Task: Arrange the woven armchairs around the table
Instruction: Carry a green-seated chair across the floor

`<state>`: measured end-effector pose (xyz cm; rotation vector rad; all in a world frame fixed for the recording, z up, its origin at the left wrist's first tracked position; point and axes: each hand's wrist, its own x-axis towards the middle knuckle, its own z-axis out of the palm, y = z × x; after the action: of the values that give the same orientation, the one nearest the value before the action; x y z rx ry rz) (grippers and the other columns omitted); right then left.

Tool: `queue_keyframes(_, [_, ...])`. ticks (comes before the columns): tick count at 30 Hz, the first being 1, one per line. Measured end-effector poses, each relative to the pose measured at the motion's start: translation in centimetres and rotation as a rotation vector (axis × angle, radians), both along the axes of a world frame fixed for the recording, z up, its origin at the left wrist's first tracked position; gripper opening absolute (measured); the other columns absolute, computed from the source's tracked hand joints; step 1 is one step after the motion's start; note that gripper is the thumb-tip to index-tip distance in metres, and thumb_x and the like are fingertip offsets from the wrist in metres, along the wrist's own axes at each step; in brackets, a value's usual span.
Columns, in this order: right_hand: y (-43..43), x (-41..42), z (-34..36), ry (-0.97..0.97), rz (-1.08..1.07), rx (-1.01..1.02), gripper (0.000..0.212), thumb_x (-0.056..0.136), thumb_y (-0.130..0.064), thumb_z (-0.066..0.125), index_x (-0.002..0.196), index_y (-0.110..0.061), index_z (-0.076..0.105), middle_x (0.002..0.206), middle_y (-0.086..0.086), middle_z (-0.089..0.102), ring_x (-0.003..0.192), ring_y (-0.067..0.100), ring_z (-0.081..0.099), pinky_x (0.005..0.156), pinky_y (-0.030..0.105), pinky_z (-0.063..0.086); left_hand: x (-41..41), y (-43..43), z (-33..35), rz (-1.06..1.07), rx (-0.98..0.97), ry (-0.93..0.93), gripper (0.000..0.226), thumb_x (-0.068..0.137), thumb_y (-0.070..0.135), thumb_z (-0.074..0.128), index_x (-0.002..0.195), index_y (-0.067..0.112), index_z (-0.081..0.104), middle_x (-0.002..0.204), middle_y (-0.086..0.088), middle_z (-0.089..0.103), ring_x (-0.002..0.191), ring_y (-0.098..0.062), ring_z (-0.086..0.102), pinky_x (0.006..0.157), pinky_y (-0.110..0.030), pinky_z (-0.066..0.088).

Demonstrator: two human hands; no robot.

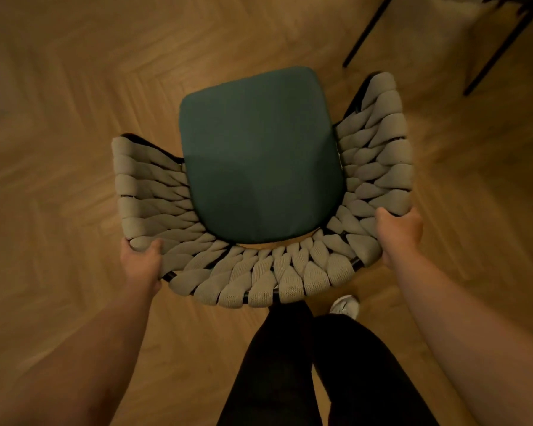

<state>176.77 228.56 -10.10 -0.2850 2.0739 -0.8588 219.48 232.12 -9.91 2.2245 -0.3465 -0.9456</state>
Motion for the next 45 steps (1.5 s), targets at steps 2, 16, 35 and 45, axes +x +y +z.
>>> queue_keyframes(2, [1.6,-1.5,0.2,0.018,-0.052,0.011,0.043,0.088,-0.014,0.065,0.13,-0.012,0.059,0.116,0.003,0.065,0.107,0.021,0.063,0.097,0.035,0.052,-1.5,-0.9,0.0,-0.07,-0.006,0.007,0.045,0.091,0.014,0.068,0.132,0.028,0.053,0.113,-0.005,0.065,0.101,-0.028,0.067,0.079,-0.043,0.06])
queue_keyframes(16, [9.0,-6.3,1.3,-0.222,-0.458,-0.056,0.078,0.075,-0.04,0.079,0.144,-0.022,0.049,0.138,0.0,0.06,0.123,0.021,0.06,0.104,0.048,0.051,-9.2,-6.3,-0.9,-0.218,0.016,0.089,0.052,0.092,0.027,0.069,0.14,0.033,0.048,0.126,-0.007,0.064,0.104,-0.029,0.068,0.087,-0.05,0.059])
queue_keyframes(35, [12.0,-2.0,1.4,-0.344,-0.68,-0.061,0.032,0.082,-0.003,0.067,0.112,-0.013,0.063,0.109,0.011,0.069,0.099,0.03,0.068,0.086,0.052,0.059,-6.1,-7.5,-3.1,-0.259,0.098,0.306,0.059,0.084,0.021,0.075,0.137,0.032,0.051,0.125,-0.011,0.067,0.108,-0.036,0.07,0.082,-0.059,0.059])
queue_keyframes(45, [20.1,-2.4,1.8,-0.339,-0.903,-0.118,0.031,0.085,0.003,0.066,0.112,-0.011,0.058,0.099,0.009,0.067,0.085,0.023,0.066,0.065,0.033,0.054,-11.6,-6.8,-2.3,-0.511,0.113,0.307,0.061,0.094,0.012,0.066,0.146,0.03,0.041,0.129,-0.012,0.06,0.106,-0.036,0.068,0.077,-0.053,0.061])
